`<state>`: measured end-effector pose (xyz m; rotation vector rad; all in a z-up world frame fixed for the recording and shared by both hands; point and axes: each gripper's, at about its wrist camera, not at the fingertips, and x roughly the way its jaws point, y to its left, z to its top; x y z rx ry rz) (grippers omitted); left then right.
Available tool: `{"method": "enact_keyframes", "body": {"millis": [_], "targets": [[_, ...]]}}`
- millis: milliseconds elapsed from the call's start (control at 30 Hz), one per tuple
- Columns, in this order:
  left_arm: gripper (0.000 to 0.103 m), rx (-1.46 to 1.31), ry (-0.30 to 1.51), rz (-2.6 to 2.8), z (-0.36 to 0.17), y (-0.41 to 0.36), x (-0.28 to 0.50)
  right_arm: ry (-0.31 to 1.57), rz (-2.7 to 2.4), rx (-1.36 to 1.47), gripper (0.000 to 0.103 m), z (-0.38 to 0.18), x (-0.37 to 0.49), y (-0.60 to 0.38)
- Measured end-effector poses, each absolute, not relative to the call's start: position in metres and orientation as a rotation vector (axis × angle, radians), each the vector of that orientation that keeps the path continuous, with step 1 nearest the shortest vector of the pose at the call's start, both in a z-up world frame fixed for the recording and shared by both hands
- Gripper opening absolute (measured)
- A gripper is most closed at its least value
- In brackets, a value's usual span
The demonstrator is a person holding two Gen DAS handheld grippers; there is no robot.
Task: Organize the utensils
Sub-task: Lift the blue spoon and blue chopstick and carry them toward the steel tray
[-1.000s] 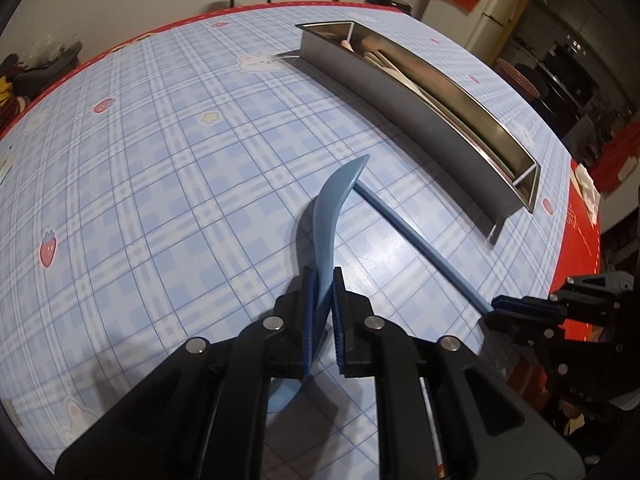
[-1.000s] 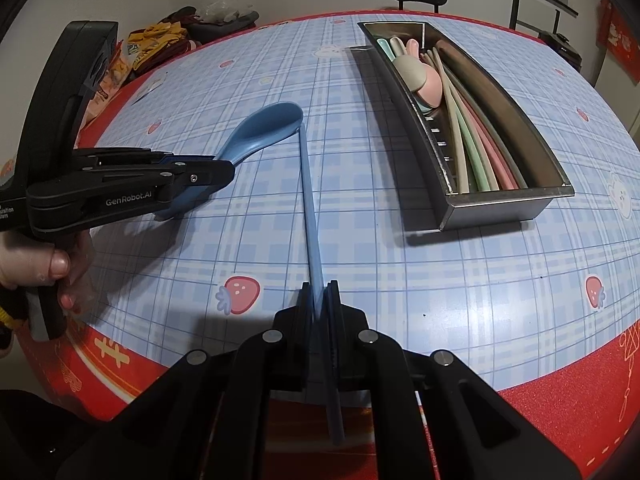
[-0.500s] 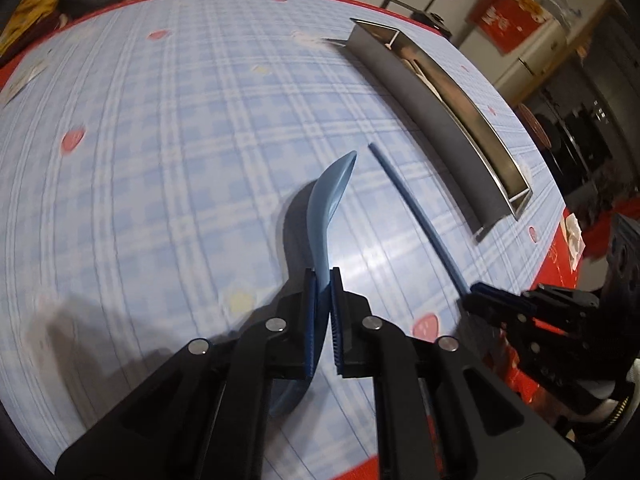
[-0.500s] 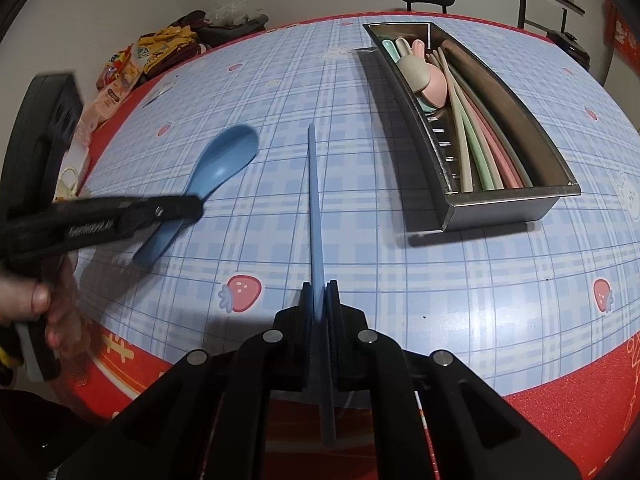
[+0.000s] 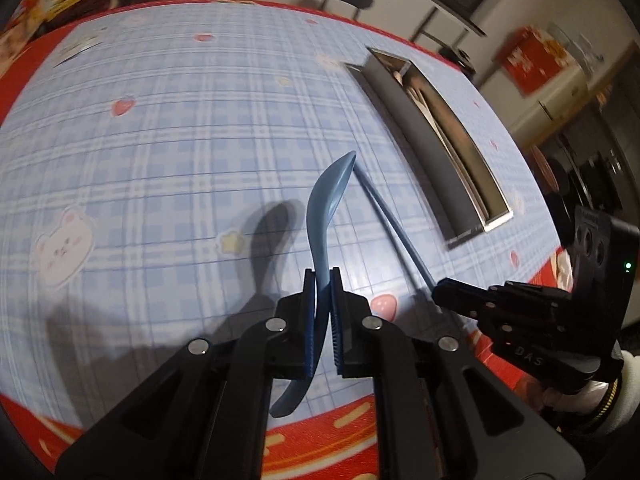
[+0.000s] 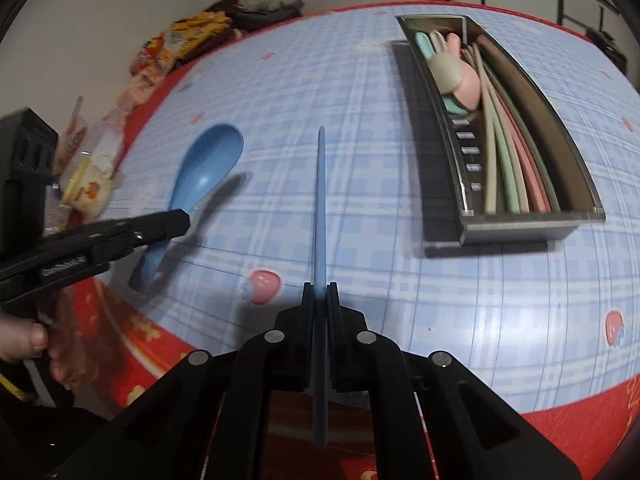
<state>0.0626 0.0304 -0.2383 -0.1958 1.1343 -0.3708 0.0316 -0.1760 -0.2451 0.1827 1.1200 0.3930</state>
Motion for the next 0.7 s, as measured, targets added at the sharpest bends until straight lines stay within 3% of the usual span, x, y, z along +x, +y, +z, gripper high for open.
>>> {"method": "enact_keyframes", "body": {"millis": [700], "targets": [[0.011, -0.239, 1.096, -0.200, -0.209, -0.010, 0.063, 0.908, 0.553, 0.309, 0.007, -0.179, 0.065, -0.262]]}}
